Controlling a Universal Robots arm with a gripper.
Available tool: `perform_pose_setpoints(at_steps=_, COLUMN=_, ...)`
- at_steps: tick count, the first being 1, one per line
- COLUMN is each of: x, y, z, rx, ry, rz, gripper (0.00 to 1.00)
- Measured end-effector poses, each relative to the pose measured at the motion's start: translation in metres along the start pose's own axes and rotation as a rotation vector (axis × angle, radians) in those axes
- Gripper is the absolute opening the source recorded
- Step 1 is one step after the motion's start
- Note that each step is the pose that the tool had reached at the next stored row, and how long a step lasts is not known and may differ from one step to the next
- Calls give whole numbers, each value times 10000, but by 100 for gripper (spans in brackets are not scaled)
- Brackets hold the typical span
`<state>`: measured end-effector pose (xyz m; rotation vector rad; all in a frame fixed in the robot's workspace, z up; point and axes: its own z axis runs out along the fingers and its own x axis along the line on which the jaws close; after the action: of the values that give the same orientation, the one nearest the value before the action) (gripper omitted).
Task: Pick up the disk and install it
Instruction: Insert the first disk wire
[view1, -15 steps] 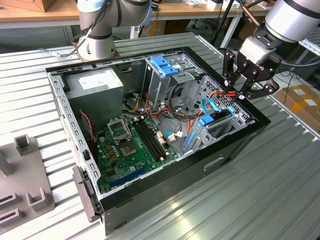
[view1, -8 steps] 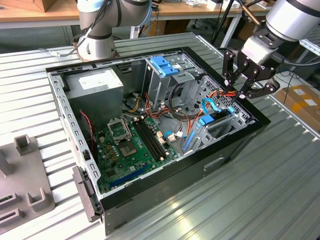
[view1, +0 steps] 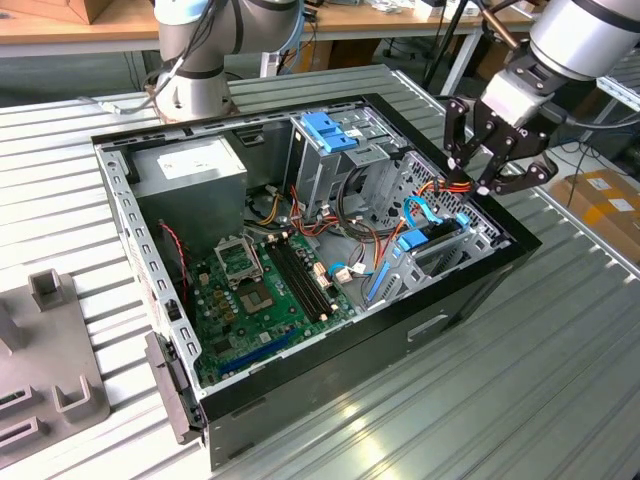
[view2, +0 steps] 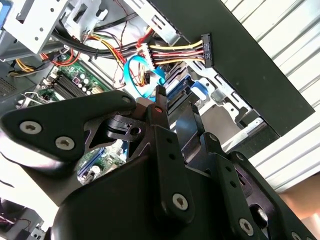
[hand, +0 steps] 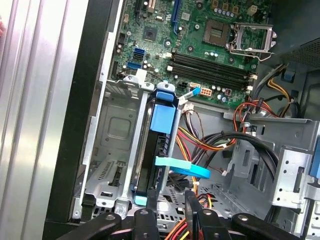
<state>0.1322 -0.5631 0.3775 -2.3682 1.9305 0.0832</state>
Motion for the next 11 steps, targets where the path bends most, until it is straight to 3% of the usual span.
perform_pose_setpoints(at_steps=5, x=-79, y=-51, z=9, rx=-5, ry=-2, rz=-52, gripper=36)
perform_pose_setpoints(at_steps=11, x=-85, y=-138, z=12, rx=-22, ry=-6, rz=-230, gripper=36)
